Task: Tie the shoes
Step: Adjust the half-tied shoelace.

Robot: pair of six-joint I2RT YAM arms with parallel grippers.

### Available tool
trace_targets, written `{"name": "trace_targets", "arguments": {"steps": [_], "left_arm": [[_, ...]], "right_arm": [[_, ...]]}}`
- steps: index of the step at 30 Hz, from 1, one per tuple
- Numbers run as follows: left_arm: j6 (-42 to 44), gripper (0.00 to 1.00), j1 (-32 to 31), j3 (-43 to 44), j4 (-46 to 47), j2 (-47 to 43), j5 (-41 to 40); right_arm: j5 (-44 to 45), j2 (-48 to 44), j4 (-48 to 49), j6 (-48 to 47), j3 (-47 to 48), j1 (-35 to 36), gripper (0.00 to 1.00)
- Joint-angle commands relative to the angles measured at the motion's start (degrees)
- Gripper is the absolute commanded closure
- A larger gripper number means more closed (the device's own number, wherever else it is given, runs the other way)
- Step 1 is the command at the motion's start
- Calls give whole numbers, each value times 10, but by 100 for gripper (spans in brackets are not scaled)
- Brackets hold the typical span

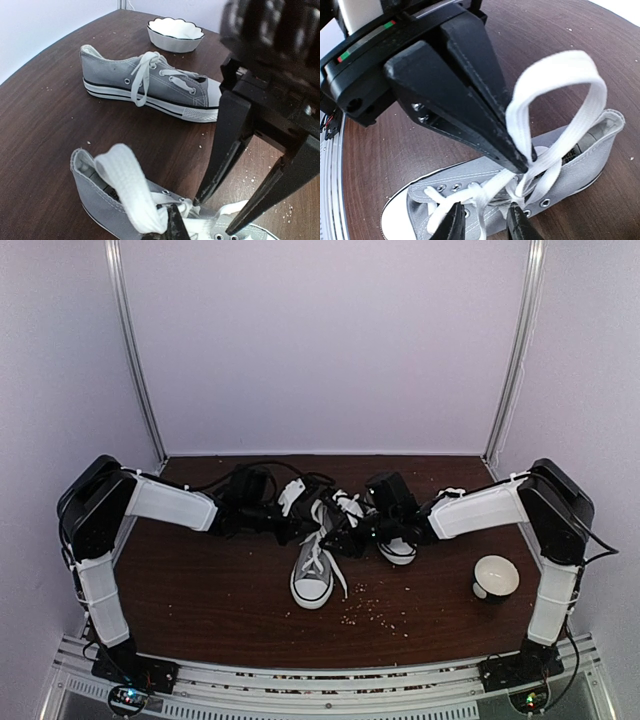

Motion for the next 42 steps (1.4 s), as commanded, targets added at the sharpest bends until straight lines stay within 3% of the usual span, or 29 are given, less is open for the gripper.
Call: {"name": "trace_targets", "arguments": {"steps": [1,11,15,24,31,42], "left_arm": [[-5,100,4,-3,25,-9,11],[-6,100,4,-3,24,-8,10],[-5,100,4,-2,26,-8,12],[-7,100,5,-1,26,-6,13],[-9,100,7,-3,27,-6,17],[14,100,18,-5,2,-8,28]], "right_arm": [[25,-2,9,7,-6,3,72],[26,6,12,12,-22,8,71],[18,17,13,14,-16,7,82],[3,17,24,27,-35,9,82],[-4,11,13,23,-39,7,100],[-7,-28,-9,15,-73,-1,100]]}}
